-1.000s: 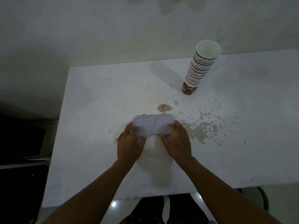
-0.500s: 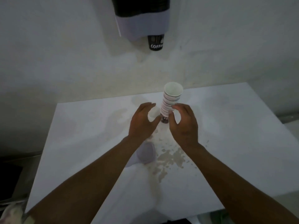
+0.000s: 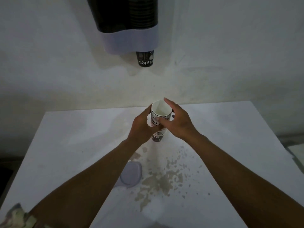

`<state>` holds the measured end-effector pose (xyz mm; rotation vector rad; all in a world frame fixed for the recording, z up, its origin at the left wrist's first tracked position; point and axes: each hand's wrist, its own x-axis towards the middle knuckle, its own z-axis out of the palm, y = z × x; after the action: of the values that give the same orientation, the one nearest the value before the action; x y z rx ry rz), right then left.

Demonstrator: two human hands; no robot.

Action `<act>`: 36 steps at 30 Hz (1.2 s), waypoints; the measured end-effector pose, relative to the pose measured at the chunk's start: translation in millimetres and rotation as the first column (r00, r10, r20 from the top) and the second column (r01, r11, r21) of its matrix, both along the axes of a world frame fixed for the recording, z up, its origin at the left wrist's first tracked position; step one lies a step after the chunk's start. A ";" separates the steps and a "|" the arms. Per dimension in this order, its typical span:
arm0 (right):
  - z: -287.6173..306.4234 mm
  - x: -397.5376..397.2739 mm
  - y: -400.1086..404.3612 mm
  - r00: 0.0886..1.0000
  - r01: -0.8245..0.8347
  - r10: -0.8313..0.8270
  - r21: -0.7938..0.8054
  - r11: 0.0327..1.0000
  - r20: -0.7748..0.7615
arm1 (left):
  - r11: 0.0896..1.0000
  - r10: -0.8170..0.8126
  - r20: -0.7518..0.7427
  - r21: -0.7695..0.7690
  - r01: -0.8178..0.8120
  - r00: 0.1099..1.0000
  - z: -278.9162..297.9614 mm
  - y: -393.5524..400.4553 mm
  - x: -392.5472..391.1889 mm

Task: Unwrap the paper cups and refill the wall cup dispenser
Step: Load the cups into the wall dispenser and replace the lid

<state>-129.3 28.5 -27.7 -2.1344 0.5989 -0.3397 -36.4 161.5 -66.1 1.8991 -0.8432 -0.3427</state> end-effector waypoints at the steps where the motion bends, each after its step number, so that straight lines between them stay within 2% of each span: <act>1: -2.4 1.8 -4.0 1.000 0.002 -0.003 0.041 0.999 0.014 | 1.000 0.002 0.006 -0.006 -0.002 1.000 -1.9 -3.8 1.8; 4: -7.5 3.2 -15.9 0.999 0.018 -0.021 0.086 0.996 0.033 | 1.000 -0.007 0.017 -0.024 0.008 1.000 -6.7 -14.6 5.5; 9: -13.9 -0.8 -26.0 0.995 0.073 -0.078 0.068 0.995 0.069 | 0.996 -0.048 0.023 -0.072 0.050 0.999 -5.6 -26.0 4.0; 14: -12.5 2.2 -26.9 0.998 0.055 -0.055 0.042 0.998 0.003 | 0.995 -0.037 0.042 -0.089 0.041 0.998 -6.8 -32.7 0.5; 18: -7.8 1.2 -30.7 0.995 0.094 -0.094 0.028 0.995 0.011 | 0.994 -0.053 0.027 -0.092 0.055 0.998 -5.8 -33.7 -0.5; 27: -9.3 -12.1 -26.2 0.973 0.220 -0.227 0.117 0.969 0.050 | 0.990 -0.103 0.048 -0.090 0.107 0.993 -4.2 -35.7 -5.6; 33: -8.4 -9.6 -26.1 0.992 0.127 -0.128 0.050 0.991 0.004 | 0.990 -0.090 0.073 -0.099 0.097 0.993 -6.8 -35.6 -4.6; 36: -6.2 -10.1 -28.0 0.989 0.147 -0.147 0.060 0.987 0.001 | 0.991 -0.092 0.067 -0.093 0.098 0.993 -6.5 -34.4 -4.8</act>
<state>-139.4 0.5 -34.0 -2.0367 0.7565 -0.4042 -41.2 127.1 -72.6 1.7917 -0.9775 -0.2964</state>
